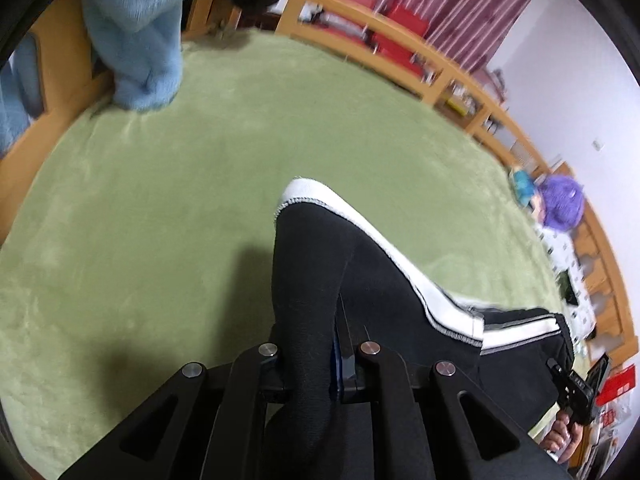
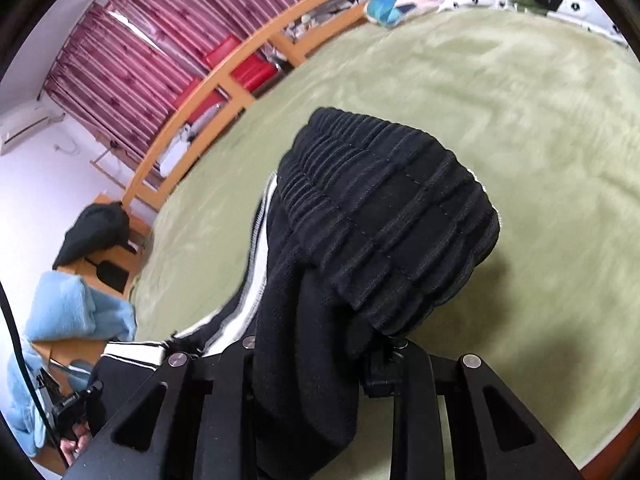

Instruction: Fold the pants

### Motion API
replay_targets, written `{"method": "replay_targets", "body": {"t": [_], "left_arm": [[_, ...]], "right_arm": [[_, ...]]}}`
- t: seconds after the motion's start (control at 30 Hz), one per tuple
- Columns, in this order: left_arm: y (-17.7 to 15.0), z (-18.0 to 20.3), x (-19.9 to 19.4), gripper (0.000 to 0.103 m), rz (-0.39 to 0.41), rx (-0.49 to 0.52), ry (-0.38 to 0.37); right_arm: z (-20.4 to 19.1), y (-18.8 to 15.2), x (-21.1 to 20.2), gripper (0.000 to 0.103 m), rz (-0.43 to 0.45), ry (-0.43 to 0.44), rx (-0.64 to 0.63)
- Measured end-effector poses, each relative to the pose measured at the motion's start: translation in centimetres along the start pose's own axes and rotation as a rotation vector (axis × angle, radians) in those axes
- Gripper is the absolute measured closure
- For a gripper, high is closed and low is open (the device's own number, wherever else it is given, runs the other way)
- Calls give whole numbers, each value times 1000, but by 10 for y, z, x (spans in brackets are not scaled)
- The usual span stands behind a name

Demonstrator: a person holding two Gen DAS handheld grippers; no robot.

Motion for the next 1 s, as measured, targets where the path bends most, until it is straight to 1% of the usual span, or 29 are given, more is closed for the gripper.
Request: {"method": "replay_targets", "body": {"t": [0.03, 0.07, 0.1, 0.13, 0.17, 0.2, 0.23, 0.3, 0.37, 0.43, 0.5, 0.6, 0.63, 0.67, 0.7, 0.73, 0.77, 0.83, 0.9, 1.0], "left_arm": [[-5, -2, 10, 91, -26, -1, 27], [-10, -4, 19, 88, -50, 8, 72], [-15, -5, 31, 85, -83, 33, 152], [-18, -9, 35, 77, -101, 47, 199], [-20, -12, 37, 77, -108, 51, 210], [-22, -12, 36, 75, -110, 48, 202], [-23, -12, 35, 71, -115, 47, 199], [-26, -7, 31, 69, -127, 58, 199], [-35, 1, 26, 66, -127, 83, 206], [-43, 5, 21, 64, -131, 119, 225], [-50, 9, 17, 64, -130, 127, 239], [-56, 2, 10, 63, -143, 88, 225], [-58, -1, 8, 54, -141, 83, 241], [-59, -4, 2, 39, -122, 83, 275], [-60, -7, -7, 34, -82, 86, 303], [-62, -8, -16, 33, -54, 90, 301], [-63, -10, -23, 32, -45, 90, 286], [-66, -15, -32, 32, -47, 75, 253], [-73, -17, -39, 32, -33, 66, 221], [-85, -14, -38, 32, -41, 63, 166]], "right_arm": [[5, -8, 8, 73, -31, -39, 14], [11, -14, 13, 67, -68, -74, 30], [20, -21, 18, 65, -110, -95, 54], [28, -26, 19, 57, -150, -112, 79], [33, -31, 17, 53, -178, -131, 86], [34, -34, 13, 52, -184, -139, 79], [33, -37, 1, 52, -175, -165, 55], [24, -38, -17, 52, -144, -204, 19], [2, -39, -41, 51, -106, -243, -54], [-20, -40, -55, 51, -73, -243, -121], [-46, -43, -60, 50, -74, -211, -191], [-93, -54, -49, 50, -105, -107, -290], [-106, -59, -45, 50, -117, -83, -312], [-118, -63, -38, 50, -128, -59, -330], [-131, -70, -30, 50, -141, -31, -349], [-142, -78, -22, 50, -153, 1, -366], [-153, -84, -16, 50, -163, 33, -375], [-175, -100, -2, 50, -188, 112, -402], [-196, -116, 12, 50, -216, 165, -429], [-219, -135, 28, 50, -243, 233, -451]]}}
Point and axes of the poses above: each gripper's, at about its wrist camera, not at the fingertips, and x roughly the way its jaws point, z to its right, y to its top, the point moved 1 cm from there along x, roughly the way its jaws point, and after that the axes turned 9 degrees about -x, right-handed, at the moved point
